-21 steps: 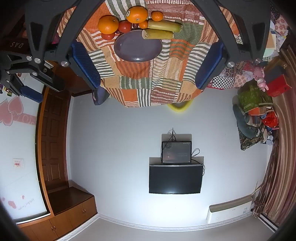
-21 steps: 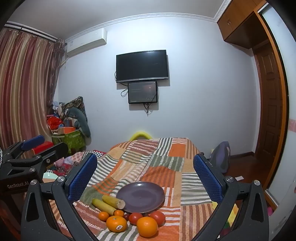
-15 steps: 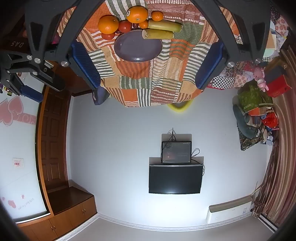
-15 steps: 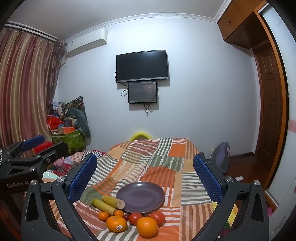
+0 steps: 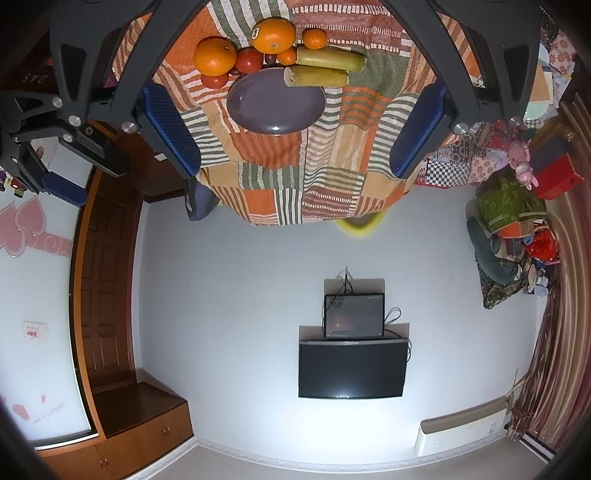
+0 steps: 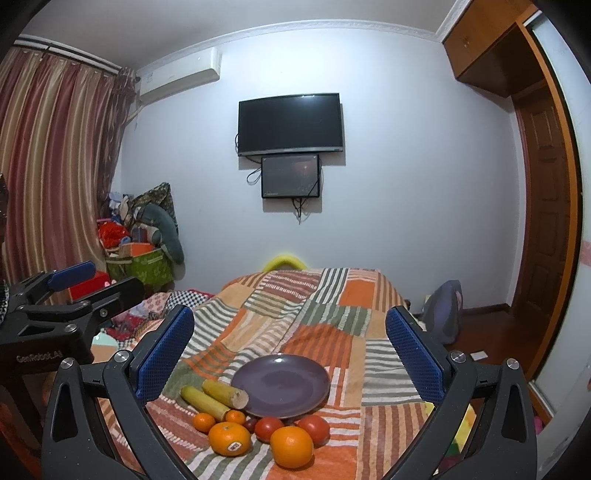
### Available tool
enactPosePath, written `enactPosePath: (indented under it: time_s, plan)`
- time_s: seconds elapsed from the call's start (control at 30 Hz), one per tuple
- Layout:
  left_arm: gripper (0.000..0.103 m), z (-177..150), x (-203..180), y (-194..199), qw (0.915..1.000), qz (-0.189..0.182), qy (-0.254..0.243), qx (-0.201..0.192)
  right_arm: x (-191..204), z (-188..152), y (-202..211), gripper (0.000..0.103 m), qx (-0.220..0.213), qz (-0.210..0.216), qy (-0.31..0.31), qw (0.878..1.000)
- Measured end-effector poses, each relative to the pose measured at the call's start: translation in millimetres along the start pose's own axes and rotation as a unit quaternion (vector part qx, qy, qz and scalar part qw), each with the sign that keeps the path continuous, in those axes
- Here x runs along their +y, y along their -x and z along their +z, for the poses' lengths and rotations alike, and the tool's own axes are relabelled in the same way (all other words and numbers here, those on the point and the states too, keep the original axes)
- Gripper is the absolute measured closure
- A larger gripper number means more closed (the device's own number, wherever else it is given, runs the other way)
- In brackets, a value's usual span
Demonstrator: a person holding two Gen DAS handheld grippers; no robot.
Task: Organize fruits
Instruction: 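Lower both tools toward the fruit beside the purple plate, then grasp a large orange with the right tool while the left tool grasps another orange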
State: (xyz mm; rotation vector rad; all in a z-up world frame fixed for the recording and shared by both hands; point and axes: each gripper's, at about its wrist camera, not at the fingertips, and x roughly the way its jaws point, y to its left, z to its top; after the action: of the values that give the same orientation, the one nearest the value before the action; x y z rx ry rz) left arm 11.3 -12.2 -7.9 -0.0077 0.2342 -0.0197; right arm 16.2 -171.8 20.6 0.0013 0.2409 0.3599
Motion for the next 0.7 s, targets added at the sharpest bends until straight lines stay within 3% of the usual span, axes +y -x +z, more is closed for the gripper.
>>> enactPosePath:
  time_s: [0.1,0.17,0.43,0.57,0.7]
  plan:
    - [0.002,-4.0,1.7,-6.4,0.9999,-0.002,0.002,0.011,-3.8,-5.4,-4.7,0.003,0.014,0.005,-0.003,1.0]
    - [0.013,-6.8,3.8,-13.0,0.9998,0.0,0.0,0.022,-7.3,-9.4,-9.8,0.014,0.028,0.008,-0.005,1.0]
    - [0.035,-31.7,19.3,-54.9,0.994,0.001,0.006,0.109,-32.5,-34.9,-37.7,0.045,0.117,0.019,-0.035,0.992]
    - [0.043,-51.9,22.4,-77.0,0.9867,-0.009,0.001,0.163,-42.5,-48.1,-46.9,0.05,0.153,0.019,-0.046,0.987]
    - [0.044,-71.3,25.6,-95.5,0.978,-0.023,0.006,0.207,-49.0,-62.7,-59.9,0.05,0.192,0.023,-0.055,0.98]
